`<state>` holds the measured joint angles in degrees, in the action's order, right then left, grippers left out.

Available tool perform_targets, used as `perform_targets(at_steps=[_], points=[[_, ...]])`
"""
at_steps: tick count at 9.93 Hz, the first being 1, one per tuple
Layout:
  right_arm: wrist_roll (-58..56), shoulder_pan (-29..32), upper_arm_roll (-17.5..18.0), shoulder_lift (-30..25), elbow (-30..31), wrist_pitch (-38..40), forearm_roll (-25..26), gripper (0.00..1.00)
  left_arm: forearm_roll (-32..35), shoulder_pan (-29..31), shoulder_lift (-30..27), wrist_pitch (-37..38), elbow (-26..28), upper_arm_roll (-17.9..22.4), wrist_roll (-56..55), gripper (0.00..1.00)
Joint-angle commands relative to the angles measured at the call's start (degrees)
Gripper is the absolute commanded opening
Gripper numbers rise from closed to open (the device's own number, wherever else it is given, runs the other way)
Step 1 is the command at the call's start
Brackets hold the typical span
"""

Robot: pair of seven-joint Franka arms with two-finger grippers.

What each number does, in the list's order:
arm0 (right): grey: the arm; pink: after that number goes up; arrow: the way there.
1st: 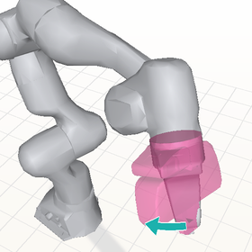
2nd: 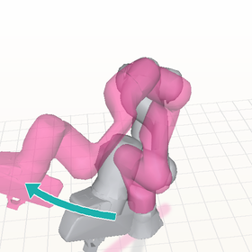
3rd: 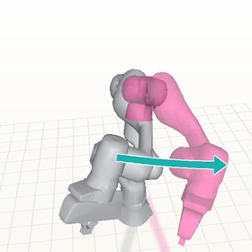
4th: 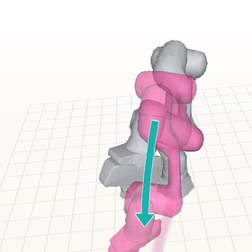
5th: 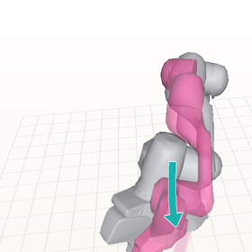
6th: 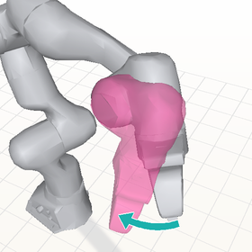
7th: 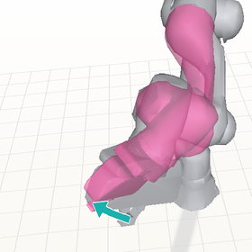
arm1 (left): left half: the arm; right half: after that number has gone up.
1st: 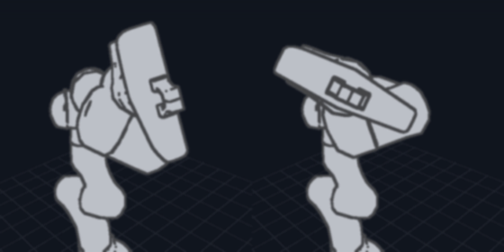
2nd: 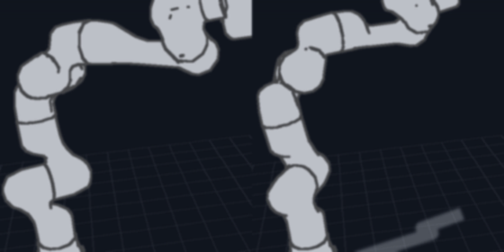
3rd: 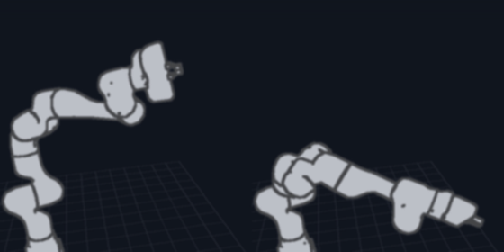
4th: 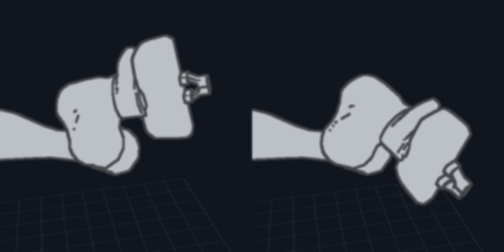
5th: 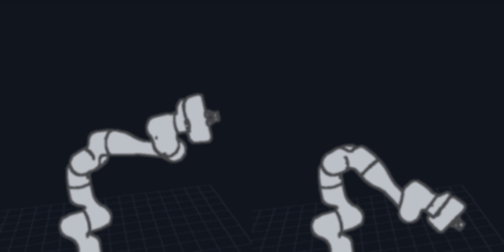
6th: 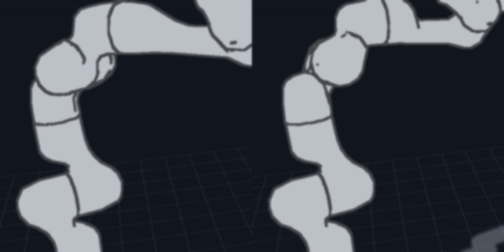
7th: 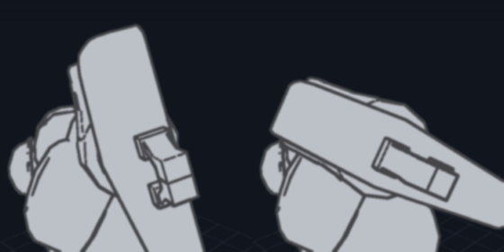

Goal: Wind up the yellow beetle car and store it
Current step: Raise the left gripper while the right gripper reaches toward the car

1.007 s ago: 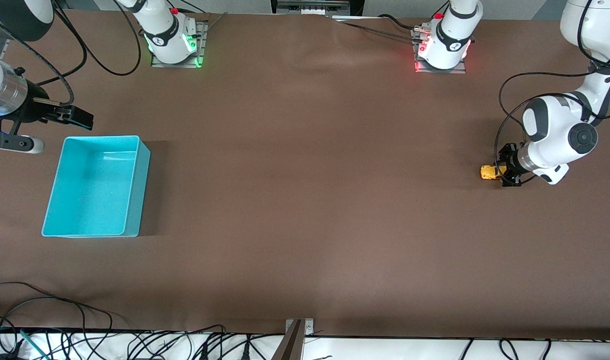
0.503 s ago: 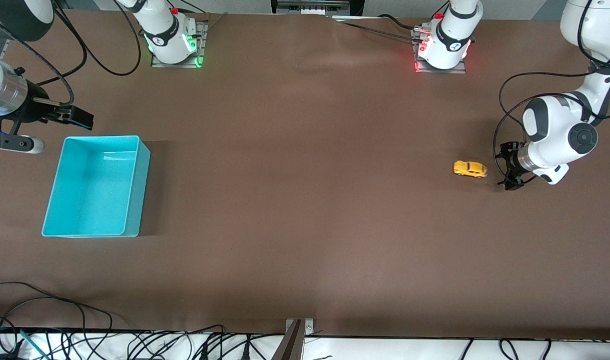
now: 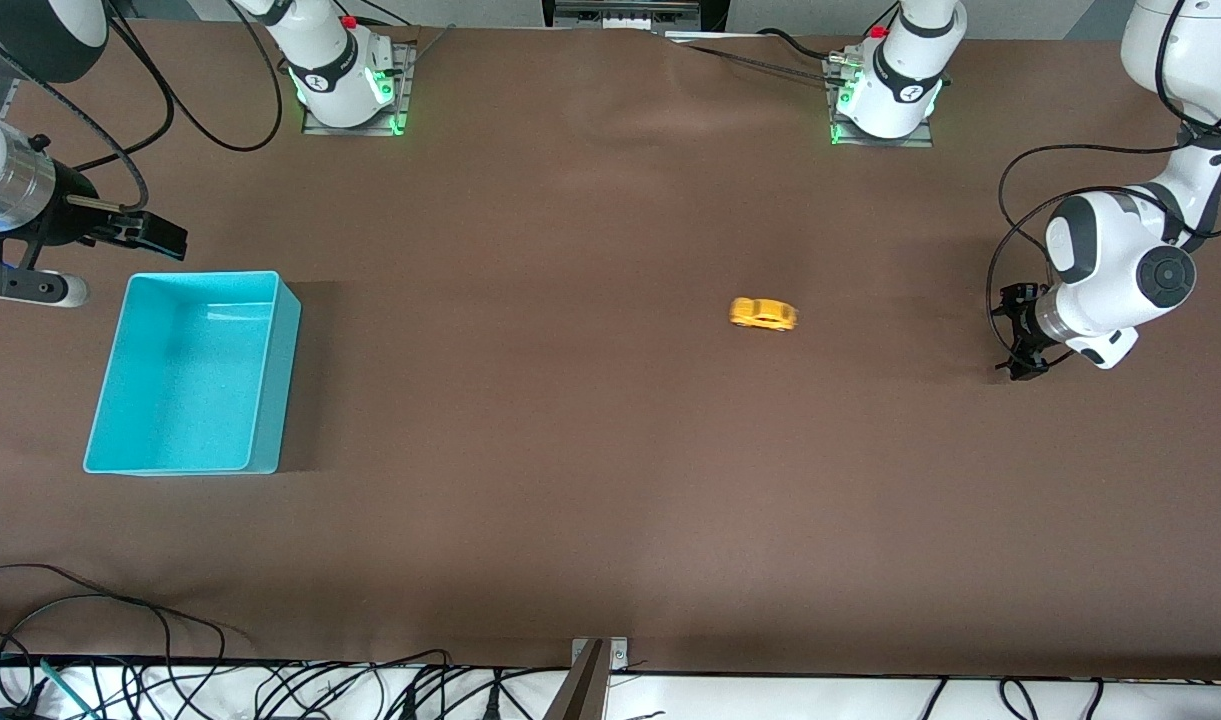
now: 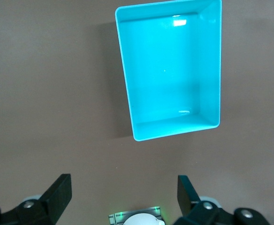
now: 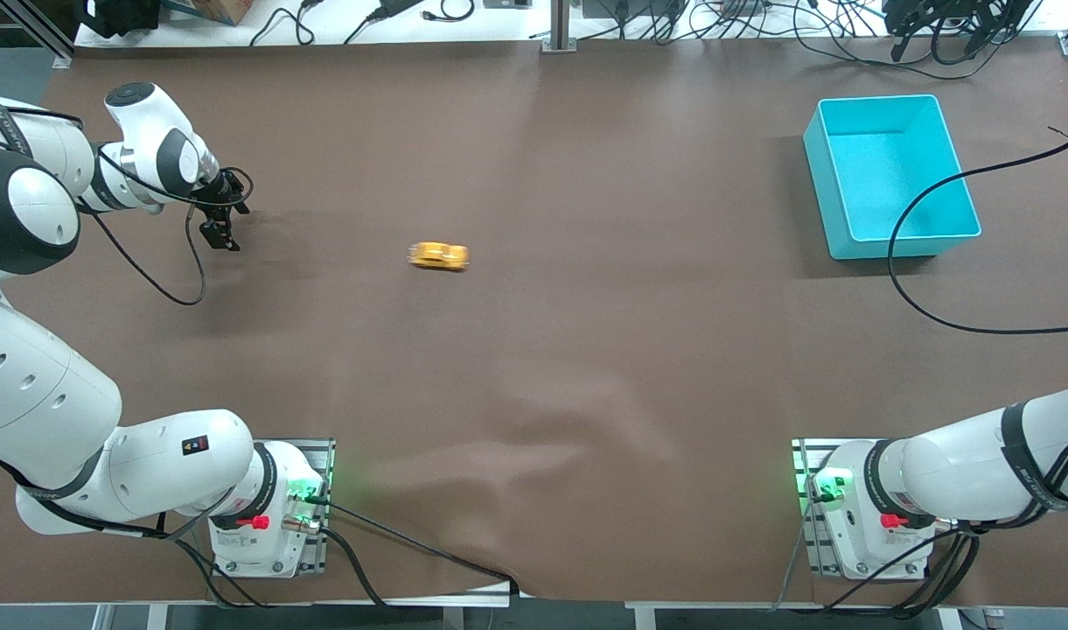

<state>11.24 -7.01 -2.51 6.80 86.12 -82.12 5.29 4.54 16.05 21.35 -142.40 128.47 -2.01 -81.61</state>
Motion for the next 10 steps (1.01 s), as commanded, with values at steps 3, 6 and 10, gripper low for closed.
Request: perform_targets(at_steps=[3,6,10], points=[[-0.1,0.0,0.0,0.1,-0.5,0.0,-0.3,1.00,2.8,1.6,9.7,-3.5,-4.5,0.7,-0.1,1.00],[-0.1,0.0,0.0,0.1,-0.5,0.0,-0.3,1.00,2.8,1.6,7.9,-1.2,-4.5,0.7,-0.1,1.00],[-0.1,0.0,0.0,0.1,-0.5,0.0,-0.3,1.00,2.8,1.4,-0.4,8.0,-5.2,0.6,0.1,1.00]])
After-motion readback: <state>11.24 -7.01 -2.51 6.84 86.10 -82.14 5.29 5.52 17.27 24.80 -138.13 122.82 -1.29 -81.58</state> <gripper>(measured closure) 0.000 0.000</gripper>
